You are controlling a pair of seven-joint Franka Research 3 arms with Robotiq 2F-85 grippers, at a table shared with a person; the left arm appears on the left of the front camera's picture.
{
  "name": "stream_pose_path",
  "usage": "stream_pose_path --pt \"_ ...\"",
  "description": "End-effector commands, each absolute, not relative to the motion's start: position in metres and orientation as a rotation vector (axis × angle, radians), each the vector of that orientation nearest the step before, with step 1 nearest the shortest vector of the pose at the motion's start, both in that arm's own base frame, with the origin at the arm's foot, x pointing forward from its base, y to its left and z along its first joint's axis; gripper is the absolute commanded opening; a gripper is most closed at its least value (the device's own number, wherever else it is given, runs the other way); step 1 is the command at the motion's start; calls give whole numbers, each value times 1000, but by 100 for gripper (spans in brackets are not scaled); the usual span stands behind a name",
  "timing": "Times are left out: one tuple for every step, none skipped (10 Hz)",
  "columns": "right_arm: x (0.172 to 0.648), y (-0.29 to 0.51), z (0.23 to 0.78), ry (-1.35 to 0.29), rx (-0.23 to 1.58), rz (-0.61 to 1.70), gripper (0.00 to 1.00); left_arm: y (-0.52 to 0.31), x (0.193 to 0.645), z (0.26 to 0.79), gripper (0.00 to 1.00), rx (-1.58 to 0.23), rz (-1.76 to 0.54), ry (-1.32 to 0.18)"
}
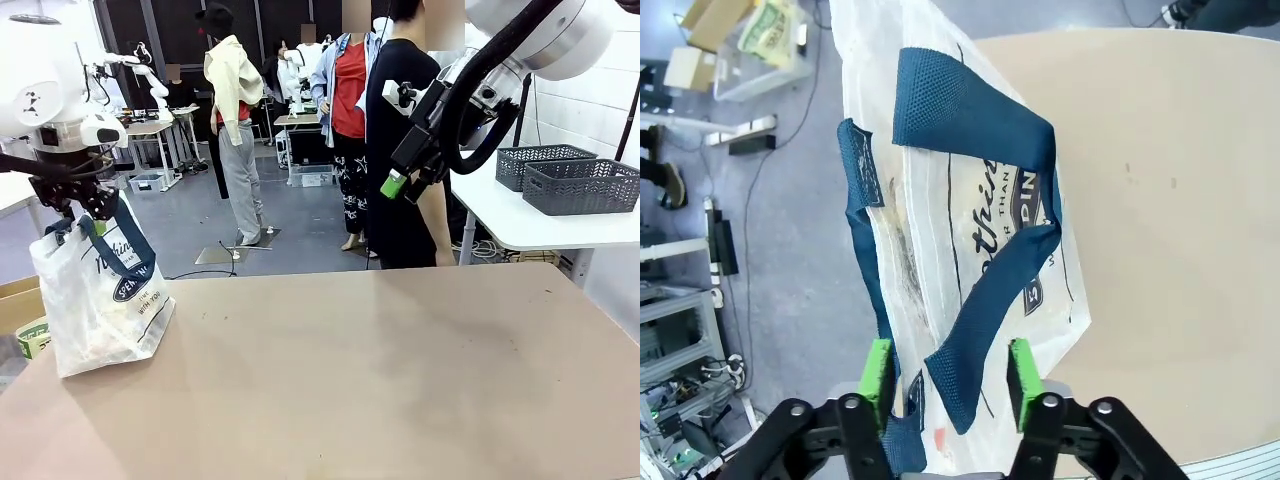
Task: Transfer purchased items from the store into the shopping bag.
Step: Move the Reusable shopping bag to the right side of the table.
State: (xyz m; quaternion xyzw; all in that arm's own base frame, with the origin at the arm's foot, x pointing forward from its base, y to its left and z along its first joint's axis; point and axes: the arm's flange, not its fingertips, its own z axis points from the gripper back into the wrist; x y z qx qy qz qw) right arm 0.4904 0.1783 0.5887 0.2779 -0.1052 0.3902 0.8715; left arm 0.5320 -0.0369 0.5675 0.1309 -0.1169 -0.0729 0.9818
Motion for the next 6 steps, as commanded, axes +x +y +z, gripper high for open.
stream_pose_path --pt "489 180 588 -209 580 804 100 -38 531 576 100 291 -153 -239" --pt "489 180 588 -209 580 804 100 -36 530 576 100 292 -145 -240" --pt "489 180 588 -209 580 804 100 -35 534 572 100 305 -150 -227" --pt "489 180 588 -209 580 804 100 -36 534 574 100 315 -155 -229" --pt "489 180 588 -209 580 804 100 -37 535 575 100 316 -162 -233" --pt "489 180 588 -209 580 804 100 -38 535 576 100 337 -178 -227"
